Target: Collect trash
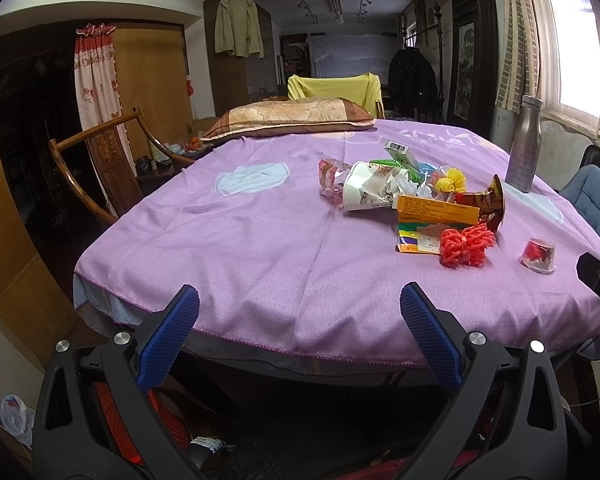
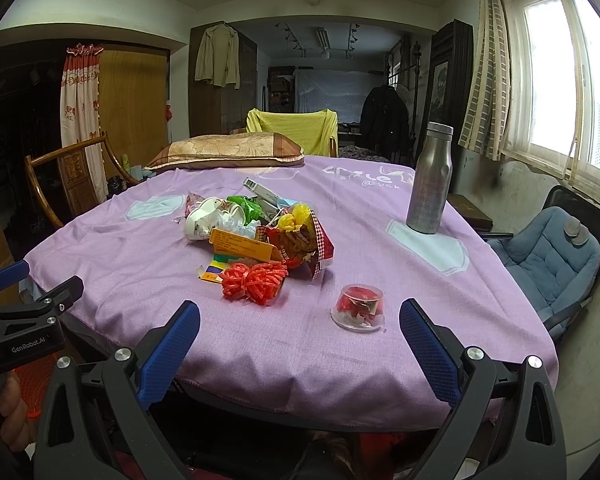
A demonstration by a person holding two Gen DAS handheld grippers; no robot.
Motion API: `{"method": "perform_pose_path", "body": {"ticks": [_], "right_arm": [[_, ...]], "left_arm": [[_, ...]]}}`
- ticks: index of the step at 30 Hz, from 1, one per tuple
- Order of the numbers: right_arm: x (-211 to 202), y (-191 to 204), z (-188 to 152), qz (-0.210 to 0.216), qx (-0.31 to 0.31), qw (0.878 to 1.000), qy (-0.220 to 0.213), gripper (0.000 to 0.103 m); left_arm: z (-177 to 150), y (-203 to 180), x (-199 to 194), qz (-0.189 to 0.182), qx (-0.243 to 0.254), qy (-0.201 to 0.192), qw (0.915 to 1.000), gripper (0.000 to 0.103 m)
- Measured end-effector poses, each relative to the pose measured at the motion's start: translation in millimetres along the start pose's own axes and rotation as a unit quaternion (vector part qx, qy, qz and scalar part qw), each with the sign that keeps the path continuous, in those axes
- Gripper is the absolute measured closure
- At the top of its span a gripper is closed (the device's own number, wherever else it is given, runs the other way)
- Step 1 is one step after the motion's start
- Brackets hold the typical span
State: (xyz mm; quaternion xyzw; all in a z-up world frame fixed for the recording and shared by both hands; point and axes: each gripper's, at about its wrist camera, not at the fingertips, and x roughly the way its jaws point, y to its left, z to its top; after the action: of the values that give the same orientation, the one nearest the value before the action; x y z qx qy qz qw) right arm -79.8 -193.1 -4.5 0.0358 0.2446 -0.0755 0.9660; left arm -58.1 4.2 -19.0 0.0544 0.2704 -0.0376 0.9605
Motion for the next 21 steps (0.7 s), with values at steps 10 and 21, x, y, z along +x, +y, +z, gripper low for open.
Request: {"method": "perform_pose_path", "body": {"ticks": [10,21], "right_arm": [[12,0,-10,0.005,0.001,1.000,0.024,0.005],[60,-39,-18,0.013,0.051,0.995,0.083,0.005]], "left_arm": [[-2,1,14,0.003,0.005,0.020,0.9998,0.006],[9,-14,62,-0.055,0.020,0.085,0.9946,0.006]]}}
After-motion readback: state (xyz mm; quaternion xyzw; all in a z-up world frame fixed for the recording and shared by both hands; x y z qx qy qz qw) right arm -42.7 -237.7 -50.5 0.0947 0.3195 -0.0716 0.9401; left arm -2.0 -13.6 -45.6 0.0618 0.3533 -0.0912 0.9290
